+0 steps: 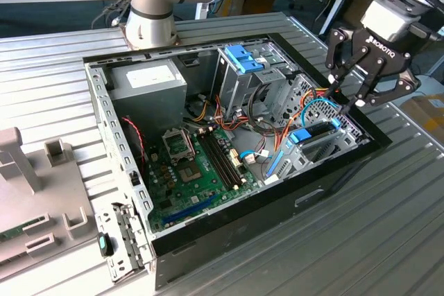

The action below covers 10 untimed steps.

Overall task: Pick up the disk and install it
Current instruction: 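Insert the first disk wire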

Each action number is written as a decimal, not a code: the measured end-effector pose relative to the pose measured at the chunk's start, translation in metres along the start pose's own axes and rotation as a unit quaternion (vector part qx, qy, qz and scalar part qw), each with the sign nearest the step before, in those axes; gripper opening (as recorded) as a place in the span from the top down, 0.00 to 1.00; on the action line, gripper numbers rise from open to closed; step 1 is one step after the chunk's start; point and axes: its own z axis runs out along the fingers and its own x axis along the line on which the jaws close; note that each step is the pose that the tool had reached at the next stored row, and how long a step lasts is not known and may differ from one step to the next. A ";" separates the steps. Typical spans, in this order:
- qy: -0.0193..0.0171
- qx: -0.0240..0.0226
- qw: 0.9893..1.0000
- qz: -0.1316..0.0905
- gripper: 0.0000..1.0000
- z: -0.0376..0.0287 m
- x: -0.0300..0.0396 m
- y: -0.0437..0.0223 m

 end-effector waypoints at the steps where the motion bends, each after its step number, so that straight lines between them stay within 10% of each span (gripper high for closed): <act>1: 0.000 0.000 1.000 0.000 0.56 0.0001 -0.0009 -0.0002; 10: 0.000 0.000 1.000 0.000 0.56 0.0001 -0.0026 -0.0006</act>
